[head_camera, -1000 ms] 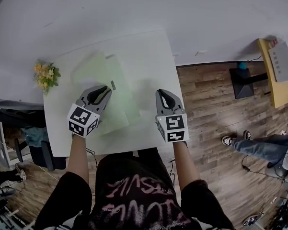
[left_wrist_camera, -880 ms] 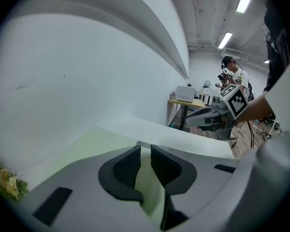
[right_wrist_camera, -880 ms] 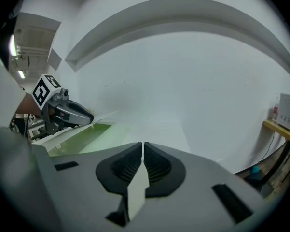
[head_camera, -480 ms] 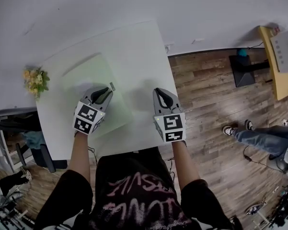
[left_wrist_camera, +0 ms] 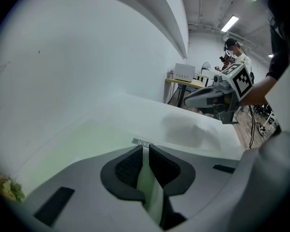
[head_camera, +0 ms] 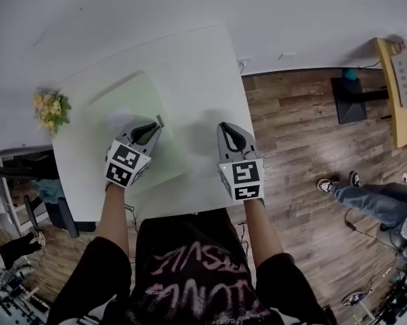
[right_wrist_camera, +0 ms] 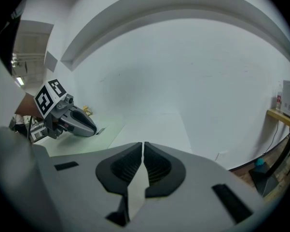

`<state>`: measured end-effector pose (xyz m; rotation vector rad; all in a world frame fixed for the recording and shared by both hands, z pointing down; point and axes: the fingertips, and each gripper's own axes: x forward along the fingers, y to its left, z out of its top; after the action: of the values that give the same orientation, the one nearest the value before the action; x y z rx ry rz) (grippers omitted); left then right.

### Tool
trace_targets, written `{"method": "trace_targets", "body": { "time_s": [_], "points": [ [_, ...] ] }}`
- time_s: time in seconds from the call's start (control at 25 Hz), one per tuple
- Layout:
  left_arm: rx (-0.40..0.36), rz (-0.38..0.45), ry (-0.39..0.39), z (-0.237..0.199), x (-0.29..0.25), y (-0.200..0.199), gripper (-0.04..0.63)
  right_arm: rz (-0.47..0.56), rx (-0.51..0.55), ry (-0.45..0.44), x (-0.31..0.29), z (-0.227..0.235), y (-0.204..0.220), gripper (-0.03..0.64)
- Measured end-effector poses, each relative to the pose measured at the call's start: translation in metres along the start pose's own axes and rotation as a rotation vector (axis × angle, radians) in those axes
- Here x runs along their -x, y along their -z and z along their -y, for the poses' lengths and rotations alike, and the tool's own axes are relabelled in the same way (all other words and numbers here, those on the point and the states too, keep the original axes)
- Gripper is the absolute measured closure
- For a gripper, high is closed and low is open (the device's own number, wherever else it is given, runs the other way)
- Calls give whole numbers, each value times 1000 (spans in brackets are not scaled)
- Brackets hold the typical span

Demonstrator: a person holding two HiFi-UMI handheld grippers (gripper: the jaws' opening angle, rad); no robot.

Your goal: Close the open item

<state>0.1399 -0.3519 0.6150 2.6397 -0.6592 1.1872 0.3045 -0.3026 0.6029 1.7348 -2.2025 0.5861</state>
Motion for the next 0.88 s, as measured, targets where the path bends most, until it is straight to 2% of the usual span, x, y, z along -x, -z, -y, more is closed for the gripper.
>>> {"method": "trace_targets", "body": {
  "time_s": [0.4, 0.68, 0.88],
  "points": [
    [-5, 0, -12, -1, 5, -5, 540, 22, 25, -36, -2, -9, -11, 589],
    [12, 94, -83, -4, 39, -8, 551, 30, 68, -70, 0, -41, -21, 589],
    [126, 199, -158, -20, 88, 12, 560, 41, 99, -77, 3, -75, -24, 589]
  ]
}}
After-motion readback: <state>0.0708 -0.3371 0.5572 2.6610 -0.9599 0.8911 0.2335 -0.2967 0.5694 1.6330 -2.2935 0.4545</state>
